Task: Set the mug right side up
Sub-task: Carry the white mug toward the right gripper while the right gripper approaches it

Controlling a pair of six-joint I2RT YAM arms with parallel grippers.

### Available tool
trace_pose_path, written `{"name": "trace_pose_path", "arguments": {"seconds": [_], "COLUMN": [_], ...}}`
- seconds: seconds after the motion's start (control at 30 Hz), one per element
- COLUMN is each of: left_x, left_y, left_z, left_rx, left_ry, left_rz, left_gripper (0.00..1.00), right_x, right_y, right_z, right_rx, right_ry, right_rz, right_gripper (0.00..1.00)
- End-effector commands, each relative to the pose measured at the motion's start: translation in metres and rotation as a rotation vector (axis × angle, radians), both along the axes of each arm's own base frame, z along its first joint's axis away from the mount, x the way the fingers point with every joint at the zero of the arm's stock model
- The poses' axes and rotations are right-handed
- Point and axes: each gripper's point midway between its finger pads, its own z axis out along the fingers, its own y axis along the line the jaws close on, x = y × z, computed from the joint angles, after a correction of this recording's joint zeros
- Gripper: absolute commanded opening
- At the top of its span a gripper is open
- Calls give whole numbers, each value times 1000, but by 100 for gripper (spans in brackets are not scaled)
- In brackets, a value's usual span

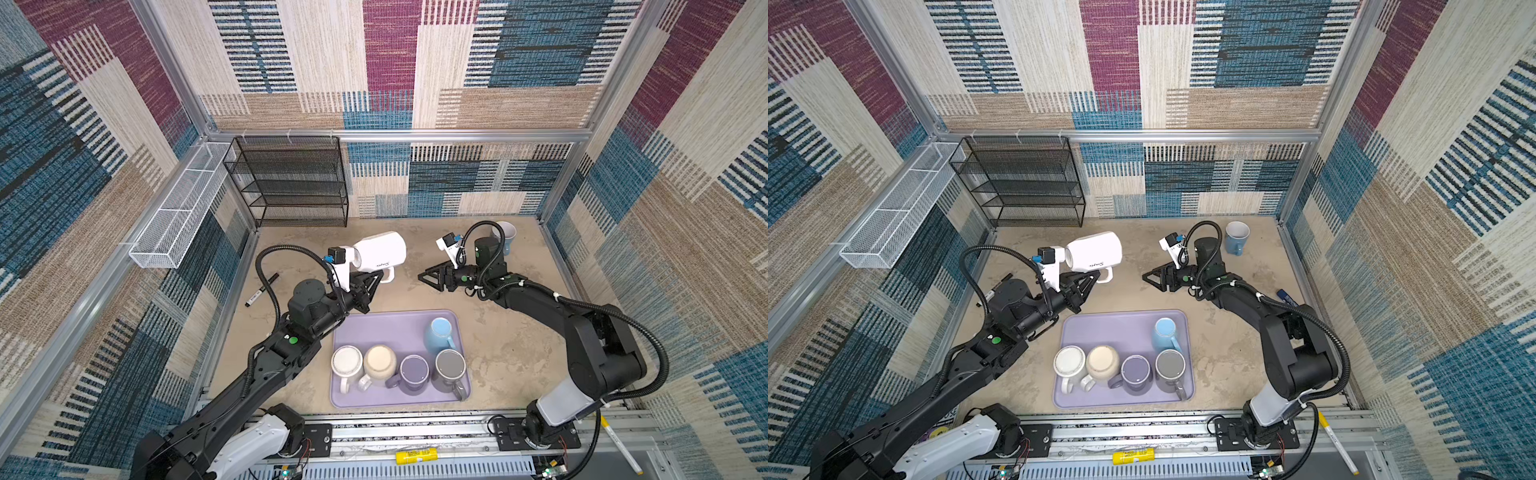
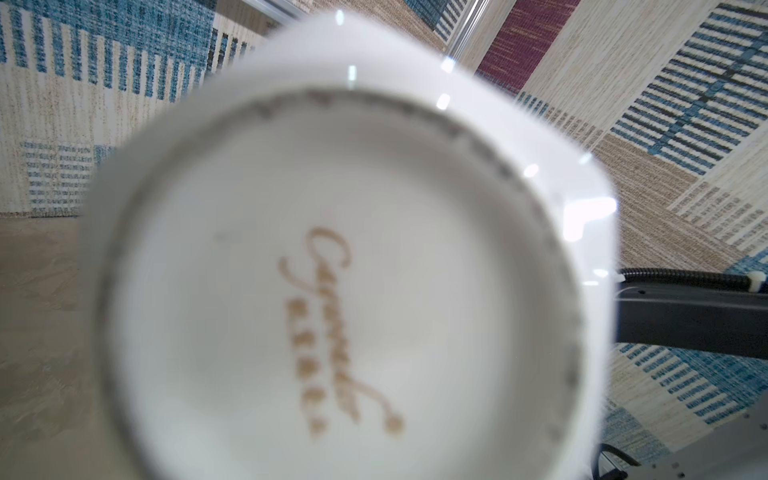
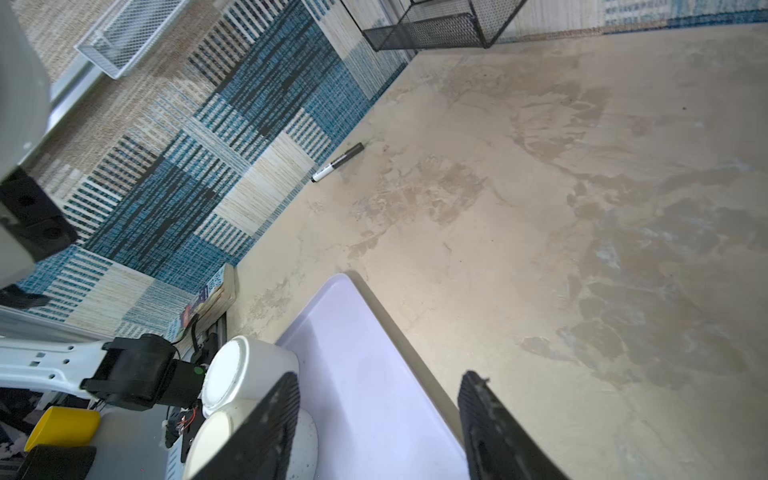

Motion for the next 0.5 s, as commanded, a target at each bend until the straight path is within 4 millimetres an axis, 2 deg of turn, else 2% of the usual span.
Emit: {"name": "trace_pose_path", "arguments": {"seconds": [0.0,0.17,0.23,0.3,0.47], "left_x": [-10,-14,-15,-19,-25], "left_y": [1,0,1,2,-2], "left_z": [44,47,47,58,62], "left_rx": [-112,-122,-130,-157,-179], "left_ry": [-157,-184,-189,-236,-261], "left_rz": [-29,-48,-48,-56,-93], "left_gripper": [0,0,0,0,0], "right_x": [-10,-27,-35,-45,-65], "right_y": [10,21,26,31,37], "right_z": [31,52,63,79,110], "right_rx": [80,113,133,159,218], "right_ry": [-96,-164,-202,-249,-334], "right_rz": [70,142,170,200,252], "right_gripper": [64,65,65,65,65]}}
